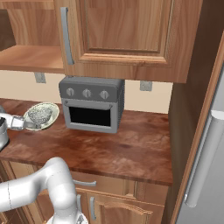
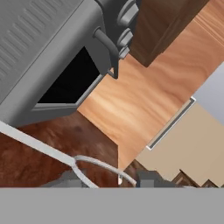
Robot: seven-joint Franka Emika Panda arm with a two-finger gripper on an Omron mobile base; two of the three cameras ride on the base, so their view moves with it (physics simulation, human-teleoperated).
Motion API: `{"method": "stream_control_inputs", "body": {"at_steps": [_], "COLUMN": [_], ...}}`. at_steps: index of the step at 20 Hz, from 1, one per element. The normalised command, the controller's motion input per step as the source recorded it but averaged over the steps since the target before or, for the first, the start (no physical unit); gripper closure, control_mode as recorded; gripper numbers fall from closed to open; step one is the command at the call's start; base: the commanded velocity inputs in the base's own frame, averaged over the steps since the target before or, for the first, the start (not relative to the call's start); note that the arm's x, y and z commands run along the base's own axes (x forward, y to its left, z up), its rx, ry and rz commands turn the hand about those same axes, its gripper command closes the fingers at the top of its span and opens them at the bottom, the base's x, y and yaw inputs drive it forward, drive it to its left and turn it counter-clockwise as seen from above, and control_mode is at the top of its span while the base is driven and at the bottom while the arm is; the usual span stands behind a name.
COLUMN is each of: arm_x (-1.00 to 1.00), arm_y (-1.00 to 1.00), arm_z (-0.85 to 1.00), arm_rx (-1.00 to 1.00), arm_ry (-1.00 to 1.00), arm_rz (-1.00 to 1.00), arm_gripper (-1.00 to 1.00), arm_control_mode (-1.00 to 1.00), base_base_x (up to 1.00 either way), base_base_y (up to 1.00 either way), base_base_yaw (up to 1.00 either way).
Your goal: Open the cabinet and setup a tea strainer by placing it in the bowl upright.
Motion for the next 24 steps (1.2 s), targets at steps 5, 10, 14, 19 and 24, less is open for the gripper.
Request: {"method": "stream_control_inputs", "body": {"at_steps": [5, 10, 14, 19, 24], "arm_x": [0.00, 0.00, 0.00, -0.16, -0.38], "arm_y": [0.00, 0.00, 0.00, 0.00, 0.00], "arm_z": [0.00, 0.00, 0.03, 0.51, 0.90], "arm_rx": [0.00, 0.00, 0.00, 0.00, 0.00], "arm_ry": [0.00, 0.00, 0.00, 0.00, 0.00], "arm_rz": [0.00, 0.00, 0.00, 0.00, -0.01], "arm_gripper": [-1.00, -1.00, -1.00, -1.00, -1.00], "arm_control_mode": [-1.00, -1.00, -1.00, -1.00, -1.00], "base_base_x": [0.00, 0.00, 0.00, 0.00, 0.00], "base_base_y": [0.00, 0.00, 0.00, 0.00, 0.00], "base_base_yaw": [0.00, 0.00, 0.00, 0.00, 0.00]}}
